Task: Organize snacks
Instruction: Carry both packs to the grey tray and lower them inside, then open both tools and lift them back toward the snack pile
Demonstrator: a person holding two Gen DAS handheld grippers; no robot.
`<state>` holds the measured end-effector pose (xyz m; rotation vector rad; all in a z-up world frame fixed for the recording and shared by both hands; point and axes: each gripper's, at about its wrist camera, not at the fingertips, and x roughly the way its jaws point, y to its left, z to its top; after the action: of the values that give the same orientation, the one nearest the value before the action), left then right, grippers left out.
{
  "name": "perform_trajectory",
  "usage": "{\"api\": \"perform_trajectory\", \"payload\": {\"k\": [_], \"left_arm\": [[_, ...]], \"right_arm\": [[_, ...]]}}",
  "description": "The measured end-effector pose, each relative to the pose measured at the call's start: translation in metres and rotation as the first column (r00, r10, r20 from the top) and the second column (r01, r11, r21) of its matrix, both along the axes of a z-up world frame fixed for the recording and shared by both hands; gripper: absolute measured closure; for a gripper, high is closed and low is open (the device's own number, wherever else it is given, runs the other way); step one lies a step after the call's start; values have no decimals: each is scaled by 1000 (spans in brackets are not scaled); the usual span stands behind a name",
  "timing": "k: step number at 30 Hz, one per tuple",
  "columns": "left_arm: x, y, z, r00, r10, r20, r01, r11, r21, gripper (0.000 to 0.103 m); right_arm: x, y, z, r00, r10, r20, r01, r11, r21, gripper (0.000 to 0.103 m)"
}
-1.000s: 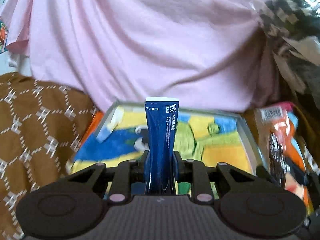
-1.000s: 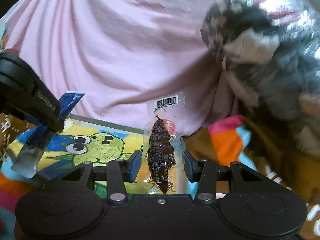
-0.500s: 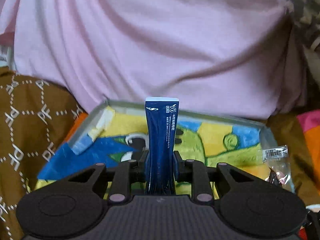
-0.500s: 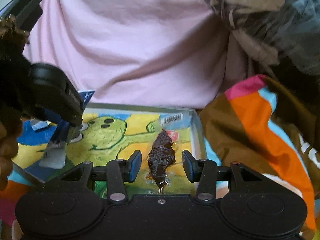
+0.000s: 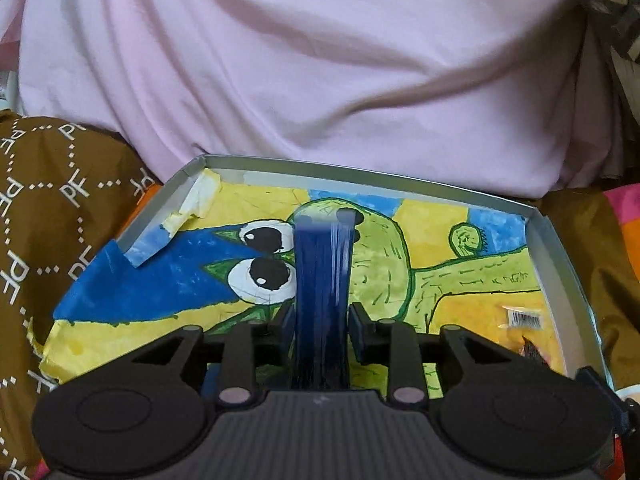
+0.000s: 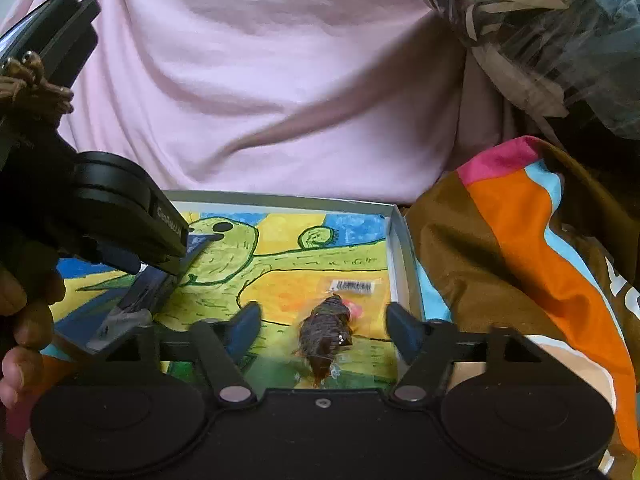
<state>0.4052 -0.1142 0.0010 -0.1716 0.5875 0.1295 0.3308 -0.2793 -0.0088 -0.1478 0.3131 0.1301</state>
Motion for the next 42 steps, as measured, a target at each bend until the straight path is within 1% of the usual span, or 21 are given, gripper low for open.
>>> {"api": "perform_trajectory", "payload": {"k": [2, 3, 4, 6, 7, 8, 9, 10, 15, 20, 26, 33, 36, 38, 42], "left_arm": [[-2, 3, 1, 1000, 3, 0, -3, 1000, -20, 53], [-4, 4, 2, 1000, 11, 4, -11, 1000, -29, 49], [-6, 6, 3, 1000, 19, 9, -19, 999, -35, 46], [-13, 11, 5, 999, 36, 13, -35, 998, -53, 42], [-16, 13, 6, 999, 43, 14, -42, 997, -62, 38], [-20, 16, 8, 998, 55, 11, -54, 996, -70, 31], [-25, 19, 9, 998, 65, 18, -64, 995, -74, 27], [-30, 22, 11, 997, 76, 26, -74, 994, -75, 21], [-50, 33, 24, 994, 89, 58, -85, 994, -65, 14], [-72, 37, 39, 990, 100, 95, -96, 994, -46, 2], [-99, 35, 57, 990, 77, 117, -76, 997, -13, 0], [-138, 35, 73, 989, 58, 134, -58, 998, -10, 0], [-157, 37, 77, 987, 62, 149, -63, 998, -1, 0], [-171, 38, 81, 982, 78, 175, -80, 997, 4, 0], [-199, 43, 83, 972, 103, 212, -102, 995, -18, 0]], "right_arm": [[-2, -1, 2, 1000, -5, 5, 5, 1000, 8, 20], [-3, -1, 4, 1000, -7, 4, 7, 1000, 11, 19], [-5, -1, 6, 1000, -7, 5, 7, 1000, 16, 16], [-11, 0, 11, 1000, -12, 20, 12, 1000, 23, 6], [-13, 0, 13, 999, -27, 35, 26, 999, 21, 1], [-17, 0, 15, 998, -37, 53, 36, 999, 17, 1], [-19, 0, 18, 998, -40, 56, 39, 999, 15, 1], [-20, -1, 21, 998, -38, 54, 37, 999, 18, 1], [-30, -10, 35, 996, -62, 59, 59, 997, 55, 1], [-46, -19, 54, 994, -64, 86, 59, 996, 60, 1], [-71, -27, 75, 993, -66, 103, 59, 996, 62, 1], [-108, -26, 91, 992, -54, 112, 46, 996, 71, 1], [-124, -27, 95, 993, -54, 105, 45, 995, 85, 1], [-135, -28, 97, 992, -71, 102, 60, 993, 101, 1], [-159, -30, 98, 993, -63, 105, 52, 994, 101, 1]]}}
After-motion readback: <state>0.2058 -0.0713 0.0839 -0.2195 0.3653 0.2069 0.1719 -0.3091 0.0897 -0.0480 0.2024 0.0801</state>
